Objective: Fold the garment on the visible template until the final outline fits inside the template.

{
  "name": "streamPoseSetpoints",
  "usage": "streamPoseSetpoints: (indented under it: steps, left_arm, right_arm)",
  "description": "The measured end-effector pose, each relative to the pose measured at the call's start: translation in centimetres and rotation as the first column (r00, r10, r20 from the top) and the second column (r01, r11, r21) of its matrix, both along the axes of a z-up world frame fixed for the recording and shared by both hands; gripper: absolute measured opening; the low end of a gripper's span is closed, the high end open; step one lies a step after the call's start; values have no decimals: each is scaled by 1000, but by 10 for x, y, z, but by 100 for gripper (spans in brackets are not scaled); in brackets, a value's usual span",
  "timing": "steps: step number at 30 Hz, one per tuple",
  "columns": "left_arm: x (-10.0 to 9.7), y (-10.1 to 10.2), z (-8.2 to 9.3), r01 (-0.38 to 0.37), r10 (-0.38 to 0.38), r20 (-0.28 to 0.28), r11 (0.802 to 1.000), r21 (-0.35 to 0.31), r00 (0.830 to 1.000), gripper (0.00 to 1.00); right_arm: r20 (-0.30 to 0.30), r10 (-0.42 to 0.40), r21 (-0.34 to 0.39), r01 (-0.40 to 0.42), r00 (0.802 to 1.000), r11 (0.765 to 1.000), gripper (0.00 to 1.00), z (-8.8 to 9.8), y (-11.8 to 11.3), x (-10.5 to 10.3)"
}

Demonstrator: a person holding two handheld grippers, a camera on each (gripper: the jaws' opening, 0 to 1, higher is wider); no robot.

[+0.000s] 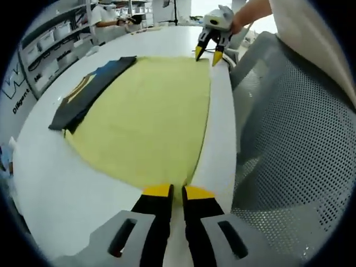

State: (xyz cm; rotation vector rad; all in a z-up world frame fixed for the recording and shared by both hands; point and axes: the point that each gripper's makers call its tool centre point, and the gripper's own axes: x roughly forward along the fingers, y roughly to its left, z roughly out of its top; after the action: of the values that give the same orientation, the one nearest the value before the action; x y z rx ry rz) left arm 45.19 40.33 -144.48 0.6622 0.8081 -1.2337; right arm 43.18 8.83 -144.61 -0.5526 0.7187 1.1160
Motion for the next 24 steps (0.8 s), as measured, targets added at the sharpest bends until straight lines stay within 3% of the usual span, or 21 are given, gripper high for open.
streamPoseSetpoints:
  steps: [14,24]
  left_arm:
    - [1,1,0,-17,17,-5,1000,1,1000,1]
    - [-7,2,5,-20,21,-36,1000,8,999,0]
  right_arm:
    - [3,3,-24,-3,1000,1000,0,-2,-8,-2]
    - [-22,22,-30,-23,1000,999,0,3,-9,-11]
